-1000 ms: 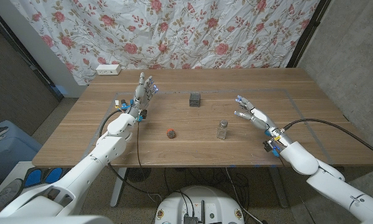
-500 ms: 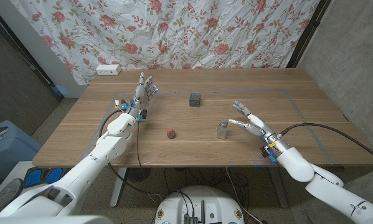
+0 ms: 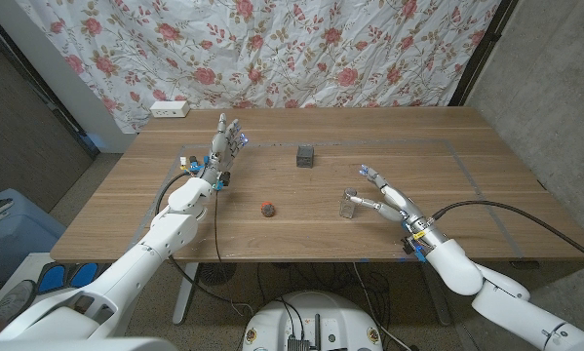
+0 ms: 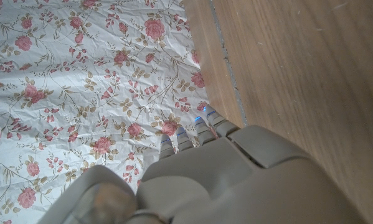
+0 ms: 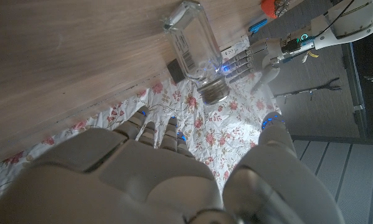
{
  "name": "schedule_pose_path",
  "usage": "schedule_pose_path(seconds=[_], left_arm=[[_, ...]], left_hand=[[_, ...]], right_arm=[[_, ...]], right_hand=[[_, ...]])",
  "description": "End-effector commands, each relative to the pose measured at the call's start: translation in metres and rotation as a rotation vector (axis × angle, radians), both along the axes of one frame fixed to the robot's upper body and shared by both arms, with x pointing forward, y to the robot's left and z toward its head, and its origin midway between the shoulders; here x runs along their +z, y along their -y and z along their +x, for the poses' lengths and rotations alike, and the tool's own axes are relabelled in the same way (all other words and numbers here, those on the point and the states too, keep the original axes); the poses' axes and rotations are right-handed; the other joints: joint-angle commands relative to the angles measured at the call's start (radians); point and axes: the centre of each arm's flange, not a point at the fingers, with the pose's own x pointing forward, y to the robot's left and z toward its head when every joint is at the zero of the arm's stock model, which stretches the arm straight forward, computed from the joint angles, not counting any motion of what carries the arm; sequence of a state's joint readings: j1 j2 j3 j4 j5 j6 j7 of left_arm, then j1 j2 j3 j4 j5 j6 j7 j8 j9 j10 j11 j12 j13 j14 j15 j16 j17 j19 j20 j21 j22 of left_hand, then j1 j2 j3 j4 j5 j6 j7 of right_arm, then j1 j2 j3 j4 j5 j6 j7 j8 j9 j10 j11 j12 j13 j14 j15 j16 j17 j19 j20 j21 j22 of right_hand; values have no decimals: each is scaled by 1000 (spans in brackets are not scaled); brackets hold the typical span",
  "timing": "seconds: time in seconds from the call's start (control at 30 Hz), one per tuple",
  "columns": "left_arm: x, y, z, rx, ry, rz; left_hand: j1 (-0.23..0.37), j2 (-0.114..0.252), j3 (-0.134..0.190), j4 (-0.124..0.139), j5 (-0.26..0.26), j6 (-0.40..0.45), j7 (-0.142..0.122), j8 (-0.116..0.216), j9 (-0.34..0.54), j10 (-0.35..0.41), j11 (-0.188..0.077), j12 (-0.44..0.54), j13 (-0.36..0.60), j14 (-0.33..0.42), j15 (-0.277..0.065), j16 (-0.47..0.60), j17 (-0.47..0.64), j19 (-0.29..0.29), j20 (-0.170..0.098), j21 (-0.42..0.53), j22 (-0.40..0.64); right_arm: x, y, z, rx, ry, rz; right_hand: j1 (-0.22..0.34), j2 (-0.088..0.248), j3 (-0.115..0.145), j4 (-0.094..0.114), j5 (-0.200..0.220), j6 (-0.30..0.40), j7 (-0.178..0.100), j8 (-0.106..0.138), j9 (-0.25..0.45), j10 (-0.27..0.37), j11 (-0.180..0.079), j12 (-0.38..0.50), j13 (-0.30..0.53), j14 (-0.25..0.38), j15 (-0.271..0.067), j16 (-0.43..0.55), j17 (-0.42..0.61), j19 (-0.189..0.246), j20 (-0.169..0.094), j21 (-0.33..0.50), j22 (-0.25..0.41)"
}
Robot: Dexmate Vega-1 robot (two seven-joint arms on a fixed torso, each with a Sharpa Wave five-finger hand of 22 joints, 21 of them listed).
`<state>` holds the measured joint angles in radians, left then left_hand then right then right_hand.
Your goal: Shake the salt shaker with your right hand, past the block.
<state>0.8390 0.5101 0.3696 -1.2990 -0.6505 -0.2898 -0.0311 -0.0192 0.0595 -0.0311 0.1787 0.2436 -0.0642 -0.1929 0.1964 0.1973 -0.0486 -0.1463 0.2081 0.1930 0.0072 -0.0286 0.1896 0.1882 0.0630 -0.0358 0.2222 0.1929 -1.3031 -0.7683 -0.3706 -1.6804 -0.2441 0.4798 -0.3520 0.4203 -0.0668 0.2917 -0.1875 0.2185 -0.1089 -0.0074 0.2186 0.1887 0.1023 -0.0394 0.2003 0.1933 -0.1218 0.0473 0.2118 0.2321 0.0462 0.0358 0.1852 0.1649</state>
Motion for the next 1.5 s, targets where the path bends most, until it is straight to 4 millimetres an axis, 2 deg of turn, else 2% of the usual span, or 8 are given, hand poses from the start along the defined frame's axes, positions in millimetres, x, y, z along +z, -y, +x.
schedule_pose_path(seconds=[0.03,0.4,0.63,0.9,1.37,1.5], left_arm=[[0,0,0,0,0,0],[0,0,0,0,0,0],[0,0,0,0,0,0],[0,0,0,0,0,0],[0,0,0,0,0,0],[0,0,0,0,0,0]], left_hand=[[0,101,0,8,4,3,-8,4,6,0,-8,4,4,2,-107,5,6,5,-24,5,5],[0,101,0,8,4,3,-7,4,6,-1,-10,4,4,2,-106,5,6,5,-24,5,5],[0,101,0,8,4,3,-8,4,6,-1,-8,4,4,1,-106,5,6,5,-24,4,5],[0,101,0,8,4,3,-8,4,6,0,-8,4,4,2,-106,5,6,5,-24,4,5],[0,101,0,8,4,3,-8,4,6,-1,-10,4,4,2,-106,5,6,5,-24,4,5],[0,101,0,8,4,2,-7,4,6,0,-8,4,4,2,-106,5,6,5,-24,4,5]], right_arm=[[-16,-9,5,-7,5,14],[-25,-13,13,-6,13,40],[-31,-15,16,7,6,59],[-36,-21,20,19,-9,91],[-41,-25,29,14,-15,96],[-41,-25,30,3,-15,90]], right_hand=[[21,0,9,2,8,0,-8,5,3,15,-2,5,4,6,0,6,2,14,2,7,4],[76,-19,23,2,13,37,-16,24,5,60,-23,15,6,29,-10,15,-2,37,-5,11,4],[106,-35,28,2,17,52,-25,32,5,77,-51,15,6,44,-12,20,-4,46,-5,12,4],[137,-53,31,3,22,71,-45,41,5,91,-86,13,5,52,-15,22,-5,59,-9,13,5],[189,-70,39,5,35,110,-73,58,6,127,-119,13,2,76,-29,29,-8,85,-18,17,5],[209,-85,36,7,46,137,-87,70,6,151,-130,14,1,92,-41,34,-9,96,-21,17,5]])
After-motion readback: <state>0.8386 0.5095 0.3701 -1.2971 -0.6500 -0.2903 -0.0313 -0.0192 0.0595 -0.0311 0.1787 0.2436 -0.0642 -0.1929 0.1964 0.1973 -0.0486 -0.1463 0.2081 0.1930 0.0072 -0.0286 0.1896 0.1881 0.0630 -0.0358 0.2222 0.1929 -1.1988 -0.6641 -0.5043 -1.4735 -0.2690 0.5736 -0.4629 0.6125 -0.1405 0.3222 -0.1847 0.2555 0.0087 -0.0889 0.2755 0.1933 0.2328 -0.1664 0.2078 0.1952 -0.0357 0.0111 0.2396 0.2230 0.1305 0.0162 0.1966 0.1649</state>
